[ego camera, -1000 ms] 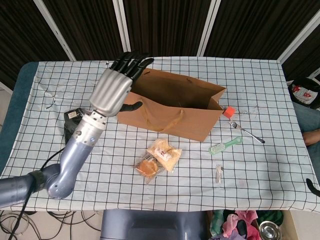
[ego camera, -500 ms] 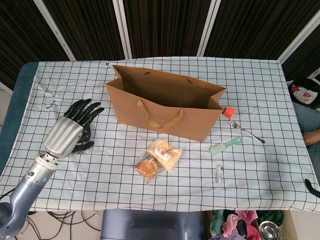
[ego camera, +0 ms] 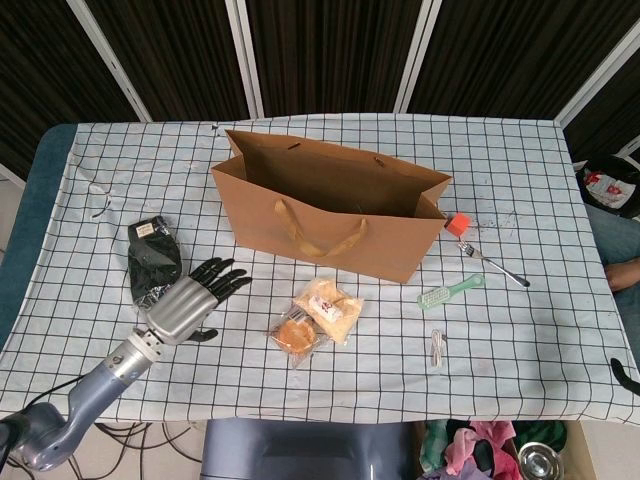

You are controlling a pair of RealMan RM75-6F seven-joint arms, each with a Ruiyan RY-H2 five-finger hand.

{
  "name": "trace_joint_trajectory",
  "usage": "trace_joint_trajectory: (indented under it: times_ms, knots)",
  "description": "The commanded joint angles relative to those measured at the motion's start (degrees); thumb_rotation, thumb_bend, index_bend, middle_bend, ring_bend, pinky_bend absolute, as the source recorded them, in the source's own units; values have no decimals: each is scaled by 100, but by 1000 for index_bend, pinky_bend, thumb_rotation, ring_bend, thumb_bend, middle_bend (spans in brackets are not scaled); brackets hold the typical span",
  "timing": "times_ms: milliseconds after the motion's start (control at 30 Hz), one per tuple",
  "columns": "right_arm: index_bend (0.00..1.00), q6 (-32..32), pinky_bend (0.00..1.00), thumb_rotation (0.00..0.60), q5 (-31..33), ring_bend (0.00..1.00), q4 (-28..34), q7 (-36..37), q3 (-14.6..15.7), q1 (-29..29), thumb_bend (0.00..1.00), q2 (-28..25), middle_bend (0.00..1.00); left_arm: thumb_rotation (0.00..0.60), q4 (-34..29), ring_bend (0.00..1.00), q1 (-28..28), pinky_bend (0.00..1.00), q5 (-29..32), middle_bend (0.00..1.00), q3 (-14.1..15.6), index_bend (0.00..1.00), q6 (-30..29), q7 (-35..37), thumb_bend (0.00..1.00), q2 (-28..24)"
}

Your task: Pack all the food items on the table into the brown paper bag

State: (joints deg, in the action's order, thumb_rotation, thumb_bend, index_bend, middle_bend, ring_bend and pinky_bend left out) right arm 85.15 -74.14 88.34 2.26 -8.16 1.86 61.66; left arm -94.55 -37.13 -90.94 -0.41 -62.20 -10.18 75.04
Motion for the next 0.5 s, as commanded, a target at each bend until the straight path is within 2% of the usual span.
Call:
trace_joint_trajectory:
  times_ms: [33, 500]
  knots:
    - [10, 1, 194, 600, -3, 185, 1, 12, 0, 2, 223, -5, 100, 600, 156, 0, -210, 119, 61, 156, -49, 134, 316, -37, 27, 330]
    - [10, -16, 194, 600, 6, 185, -22, 84, -7, 7, 225, -22, 100, 600, 514, 2, -720, 120, 446, 160, -140, 138, 1313, -453, 43, 1162]
